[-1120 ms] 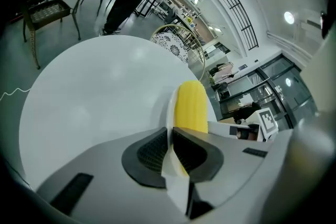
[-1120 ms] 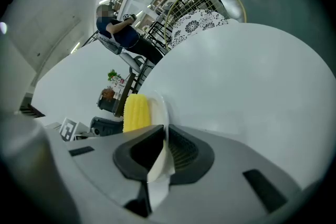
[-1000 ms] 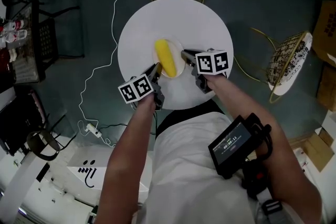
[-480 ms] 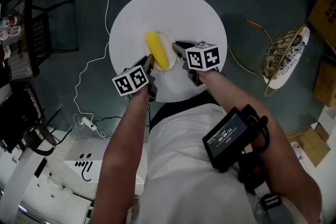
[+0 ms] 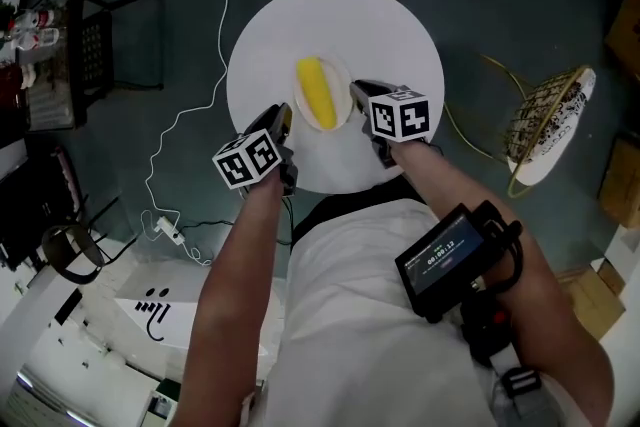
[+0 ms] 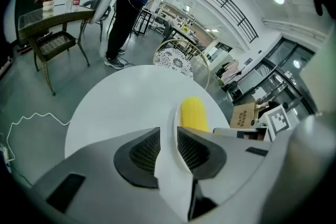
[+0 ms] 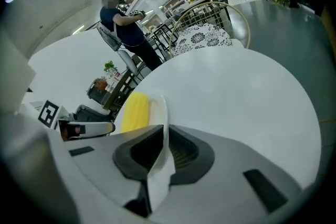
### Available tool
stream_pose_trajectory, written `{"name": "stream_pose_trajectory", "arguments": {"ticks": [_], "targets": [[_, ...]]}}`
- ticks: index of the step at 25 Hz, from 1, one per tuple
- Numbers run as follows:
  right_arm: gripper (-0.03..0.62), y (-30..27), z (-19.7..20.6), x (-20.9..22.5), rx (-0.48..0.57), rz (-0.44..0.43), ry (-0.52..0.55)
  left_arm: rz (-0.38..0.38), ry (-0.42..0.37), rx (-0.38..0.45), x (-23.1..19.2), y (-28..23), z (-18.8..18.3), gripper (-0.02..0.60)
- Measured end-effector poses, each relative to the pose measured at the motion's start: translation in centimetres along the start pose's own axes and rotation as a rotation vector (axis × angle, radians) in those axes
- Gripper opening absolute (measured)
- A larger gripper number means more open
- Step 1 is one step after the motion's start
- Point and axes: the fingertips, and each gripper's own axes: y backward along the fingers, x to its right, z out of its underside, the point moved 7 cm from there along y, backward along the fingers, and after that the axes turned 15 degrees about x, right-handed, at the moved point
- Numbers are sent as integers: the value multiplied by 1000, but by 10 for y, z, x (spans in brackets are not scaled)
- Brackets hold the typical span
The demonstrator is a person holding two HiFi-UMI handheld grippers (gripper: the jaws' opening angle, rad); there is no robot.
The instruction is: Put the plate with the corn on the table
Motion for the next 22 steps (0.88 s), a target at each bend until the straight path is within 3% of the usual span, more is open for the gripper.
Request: {"name": "stream_pose_trajectory", "arguments": {"ticks": [6, 9, 12, 22], "targets": [[35, 25, 5, -9, 29, 41, 5, 19, 10, 45, -6, 41, 12, 77], [35, 38, 9, -14, 38, 55, 30, 15, 22, 66, -8, 60, 21, 9], [6, 53, 14, -24, 39, 60, 59, 21, 37, 81, -6, 80, 29, 6], [6, 102, 17, -63, 96, 3, 92, 52, 42, 107, 8, 140, 42, 6]]}}
